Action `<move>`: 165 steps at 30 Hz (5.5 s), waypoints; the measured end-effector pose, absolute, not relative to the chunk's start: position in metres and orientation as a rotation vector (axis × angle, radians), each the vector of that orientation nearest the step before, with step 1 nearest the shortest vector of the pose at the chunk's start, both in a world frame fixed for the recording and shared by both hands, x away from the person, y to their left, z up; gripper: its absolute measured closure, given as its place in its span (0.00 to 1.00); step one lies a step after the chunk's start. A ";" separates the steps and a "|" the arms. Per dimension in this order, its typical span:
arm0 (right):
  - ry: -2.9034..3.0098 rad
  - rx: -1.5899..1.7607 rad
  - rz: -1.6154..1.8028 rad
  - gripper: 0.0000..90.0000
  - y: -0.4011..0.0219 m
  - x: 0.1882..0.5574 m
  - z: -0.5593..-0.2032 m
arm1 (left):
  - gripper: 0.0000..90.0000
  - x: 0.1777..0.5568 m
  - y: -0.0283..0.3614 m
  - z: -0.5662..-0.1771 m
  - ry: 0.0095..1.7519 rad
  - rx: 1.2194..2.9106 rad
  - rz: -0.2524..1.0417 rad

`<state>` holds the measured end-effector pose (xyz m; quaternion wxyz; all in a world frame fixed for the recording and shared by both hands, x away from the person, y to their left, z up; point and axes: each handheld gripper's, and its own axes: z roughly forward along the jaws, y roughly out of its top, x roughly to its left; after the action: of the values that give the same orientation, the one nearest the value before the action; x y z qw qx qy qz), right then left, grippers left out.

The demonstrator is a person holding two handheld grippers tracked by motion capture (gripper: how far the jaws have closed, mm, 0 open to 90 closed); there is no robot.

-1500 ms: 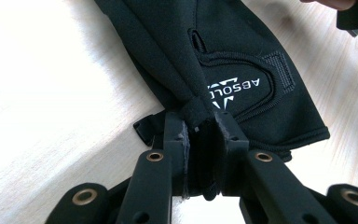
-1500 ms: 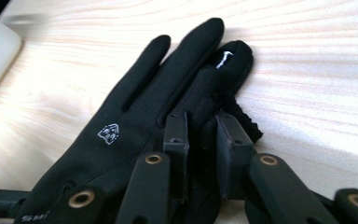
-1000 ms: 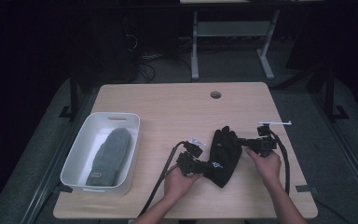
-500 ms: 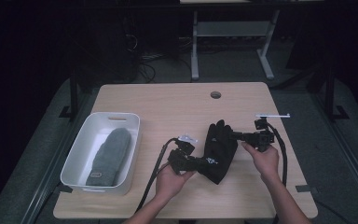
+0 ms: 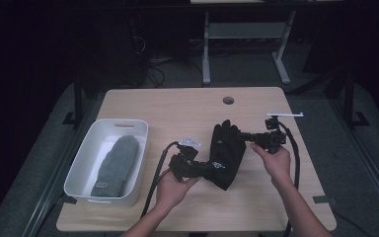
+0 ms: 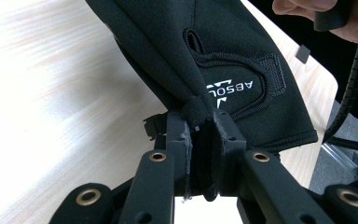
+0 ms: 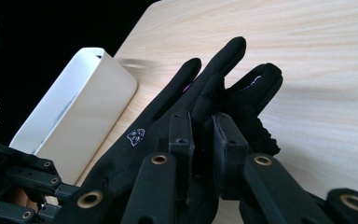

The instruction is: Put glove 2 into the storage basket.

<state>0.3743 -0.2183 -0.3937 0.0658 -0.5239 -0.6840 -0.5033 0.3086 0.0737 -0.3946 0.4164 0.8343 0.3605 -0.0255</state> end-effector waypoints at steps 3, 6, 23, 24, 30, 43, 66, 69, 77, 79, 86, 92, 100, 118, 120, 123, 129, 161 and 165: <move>-2.059 -1.571 -1.525 0.88 -0.215 0.376 -0.390 | 0.88 0.308 0.078 -0.390 0.903 2.092 -0.058; -2.056 -1.559 -1.532 0.88 -0.212 0.378 -0.385 | 0.88 0.308 0.082 -0.384 0.905 2.083 -0.051; -2.074 -1.494 -1.542 0.88 -0.183 0.389 -0.361 | 0.88 0.309 0.112 -0.365 0.923 2.038 -0.043; -2.075 -1.491 -1.543 0.88 -0.182 0.390 -0.360 | 0.89 0.309 0.113 -0.364 0.925 2.032 -0.044; -2.072 -1.468 -1.552 0.88 -0.173 0.394 -0.355 | 0.89 0.309 0.123 -0.359 0.928 2.020 -0.038; -2.079 -1.410 -1.562 0.88 -0.147 0.403 -0.339 | 0.89 0.309 0.147 -0.347 0.954 1.981 -0.010; -2.081 -1.321 -1.573 0.88 -0.102 0.416 -0.322 | 0.89 0.303 0.188 -0.330 0.983 1.946 0.042; -2.085 -1.313 -1.573 0.88 -0.097 0.417 -0.320 | 0.89 0.303 0.192 -0.329 0.984 1.946 0.048; -2.069 -1.285 -1.587 0.88 -0.084 0.419 -0.318 | 0.89 0.300 0.204 -0.324 0.994 1.939 0.067; -2.064 -1.283 -1.584 0.88 -0.081 0.420 -0.318 | 0.89 0.300 0.207 -0.324 0.993 1.940 0.070; -2.073 -1.256 -1.584 0.88 -0.069 0.422 -0.314 | 0.89 0.299 0.216 -0.323 1.008 1.930 0.076; -2.074 -1.241 -1.579 0.88 -0.060 0.423 -0.312 | 0.89 0.297 0.224 -0.322 1.016 1.924 0.083; -2.079 -1.221 -1.567 0.88 -0.046 0.425 -0.310 | 0.89 0.294 0.238 -0.320 1.035 1.914 0.092; -2.084 -1.171 -1.561 0.88 -0.013 0.427 -0.302 | 0.89 0.287 0.265 -0.314 1.069 1.894 0.113; -2.087 -1.161 -1.562 0.88 -0.009 0.428 -0.301 | 0.89 0.287 0.268 -0.313 1.071 1.892 0.116; -2.087 -1.152 -1.561 0.88 -0.003 0.428 -0.300 | 0.89 0.286 0.273 -0.314 1.078 1.884 0.113; -2.082 -1.135 -1.560 0.88 0.009 0.429 -0.302 | 0.89 0.284 0.282 -0.314 1.088 1.883 0.107; -2.070 -1.086 -1.490 0.88 0.085 0.430 -0.327 | 0.89 0.265 0.350 -0.332 1.214 1.830 0.129; -2.080 -1.076 -1.469 0.88 0.096 0.430 -0.335 | 0.90 0.262 0.359 -0.338 1.243 1.822 0.125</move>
<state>0.4296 0.0962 -0.3349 0.1874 -0.3822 -0.7391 -0.5220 0.2622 0.3591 -0.3379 0.4496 0.7368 0.5024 0.0507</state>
